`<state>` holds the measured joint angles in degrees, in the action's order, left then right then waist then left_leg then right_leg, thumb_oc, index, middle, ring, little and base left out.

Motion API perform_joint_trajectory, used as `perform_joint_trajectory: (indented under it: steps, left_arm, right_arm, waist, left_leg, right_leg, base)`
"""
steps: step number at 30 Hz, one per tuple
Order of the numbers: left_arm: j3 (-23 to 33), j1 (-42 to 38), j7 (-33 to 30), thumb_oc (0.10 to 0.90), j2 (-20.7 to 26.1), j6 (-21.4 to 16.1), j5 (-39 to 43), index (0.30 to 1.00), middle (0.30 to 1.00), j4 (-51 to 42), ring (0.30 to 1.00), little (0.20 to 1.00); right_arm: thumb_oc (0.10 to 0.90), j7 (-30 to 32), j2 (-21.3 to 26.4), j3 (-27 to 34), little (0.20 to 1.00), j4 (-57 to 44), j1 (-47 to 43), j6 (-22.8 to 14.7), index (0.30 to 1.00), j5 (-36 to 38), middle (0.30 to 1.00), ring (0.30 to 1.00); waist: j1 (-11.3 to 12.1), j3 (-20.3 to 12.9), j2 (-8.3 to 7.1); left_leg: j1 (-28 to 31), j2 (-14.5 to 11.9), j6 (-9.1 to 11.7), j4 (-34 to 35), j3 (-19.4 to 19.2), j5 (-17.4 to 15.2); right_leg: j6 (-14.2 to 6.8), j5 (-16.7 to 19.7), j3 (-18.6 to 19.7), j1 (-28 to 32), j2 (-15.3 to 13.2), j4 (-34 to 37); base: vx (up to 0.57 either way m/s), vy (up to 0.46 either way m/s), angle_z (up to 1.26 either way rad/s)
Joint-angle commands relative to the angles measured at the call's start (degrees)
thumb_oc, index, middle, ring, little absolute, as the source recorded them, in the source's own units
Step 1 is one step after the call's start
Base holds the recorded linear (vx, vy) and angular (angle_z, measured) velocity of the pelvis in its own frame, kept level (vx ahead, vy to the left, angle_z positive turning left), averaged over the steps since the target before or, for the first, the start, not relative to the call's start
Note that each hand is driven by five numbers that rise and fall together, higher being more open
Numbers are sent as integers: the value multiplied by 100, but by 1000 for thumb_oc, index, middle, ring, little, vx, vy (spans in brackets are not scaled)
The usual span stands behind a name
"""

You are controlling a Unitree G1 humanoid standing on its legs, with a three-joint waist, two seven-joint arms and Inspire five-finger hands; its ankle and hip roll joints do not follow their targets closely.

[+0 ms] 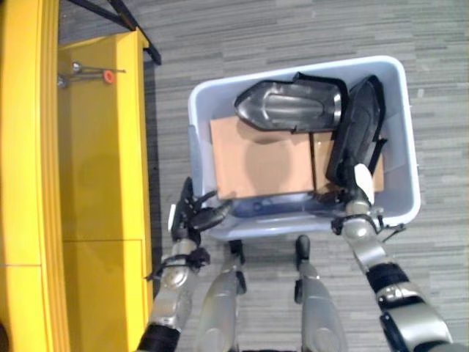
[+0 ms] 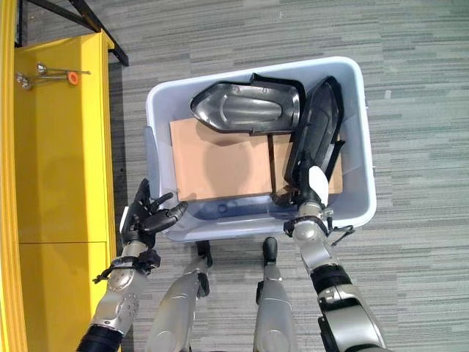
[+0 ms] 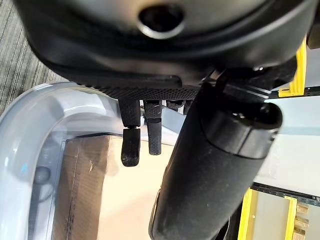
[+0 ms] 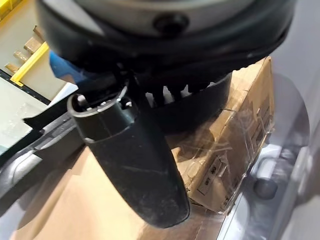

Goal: Move parts from the plastic box to the shelf.

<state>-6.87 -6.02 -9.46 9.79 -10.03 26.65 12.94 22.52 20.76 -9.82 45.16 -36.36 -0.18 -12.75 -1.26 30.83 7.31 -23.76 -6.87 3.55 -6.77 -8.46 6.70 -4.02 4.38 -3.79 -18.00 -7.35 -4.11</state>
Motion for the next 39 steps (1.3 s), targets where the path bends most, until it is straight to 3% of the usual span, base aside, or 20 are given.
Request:
perform_joint_trajectory:
  steps: [1, 2, 3, 4, 5, 11, 20, 33, 39]
  left_arm:
    - [-685, 456, 275, 900, -376, 250, -36, 1000, 1000, 92, 1000, 1000]
    - [-665, 411, 274, 900, -380, 252, -36, 1000, 1000, 97, 1000, 1000]
    - [-712, 394, 271, 900, -431, 240, -34, 1000, 1000, 109, 1000, 1000]
    - [-690, 348, 271, 900, -435, 242, -34, 1000, 1000, 115, 1000, 1000]
    - [-688, 320, 275, 900, -454, 242, -36, 1000, 1000, 127, 1000, 1000]
    - [-712, 164, 306, 900, -483, 257, -115, 1000, 1000, 122, 1000, 1000]
    - [-616, 66, 258, 900, -507, 243, -138, 1000, 1000, 163, 1000, 1000]
    - [-492, -61, 208, 900, -476, 255, -215, 1000, 1000, 233, 1000, 1000]
    - [-371, -139, 235, 900, -426, 277, -287, 1000, 1000, 309, 1000, 1000]
  right_arm:
    - [900, -18, 80, -127, 1000, 215, -337, -172, 1000, 470, 1000, 1000]
    - [900, -19, 86, -129, 1000, 228, -387, -177, 1000, 473, 1000, 1000]
    - [714, 14, -25, -42, 739, 611, -443, -225, 739, 776, 739, 739]
    - [624, 13, -19, -45, 613, 625, -493, -230, 613, 780, 613, 613]
    - [400, 14, -59, -38, 300, 806, -566, -259, 300, 897, 300, 300]
    - [400, -3, -15, -175, 300, 1282, -743, -303, 300, 1034, 300, 300]
    - [400, 110, 96, -222, 300, 940, -501, -230, 300, 803, 300, 300]
    - [400, 342, 275, 27, 300, -332, 142, -120, 300, 224, 300, 300]
    - [400, 348, 492, 36, 300, -1070, 168, -112, 300, -103, 300, 300]
  waist:
    - [20, -104, 350]
    - [11, -104, 345]
    - [50, -104, 406]
    - [41, -104, 402]
    - [56, -104, 428]
    - [106, -104, 494]
    - [61, -104, 380]
    - [-30, -104, 217]
    - [-43, -104, 41]
  left_leg:
    - [142, -475, 796, -890, 538, -339]
    - [80, -462, 788, -882, 545, -296]
    - [153, -469, 788, -865, 529, -334]
    - [90, -456, 780, -858, 536, -292]
    - [101, -453, 774, -847, 531, -289]
    - [137, -452, 743, -780, 519, -265]
    - [267, -471, 732, -702, 527, -280]
    - [918, -557, 608, -182, 454, -233]
    - [1546, -550, 442, 287, 355, -220]
  right_leg:
    - [11, 398, -121, -16, -505, -614]
    - [11, 430, -120, -78, -515, -614]
    - [11, 394, -116, -22, -520, -611]
    - [12, 426, -115, -84, -529, -611]
    - [11, 426, -113, -81, -536, -615]
    - [2, 408, -135, -58, -571, -623]
    - [8, 383, -156, 32, -596, -595]
    - [79, 290, -292, 591, -542, -212]
    - [164, 231, -391, 1091, -383, 156]
  base:
    - [0, 0, 0]
    - [0, 0, 0]
    - [0, 0, 0]
    - [0, 0, 0]
    - [0, 0, 0]
    - [0, 0, 0]
    - [0, 0, 0]
    - [-1, 5, 3]
    - [-5, -5, 0]
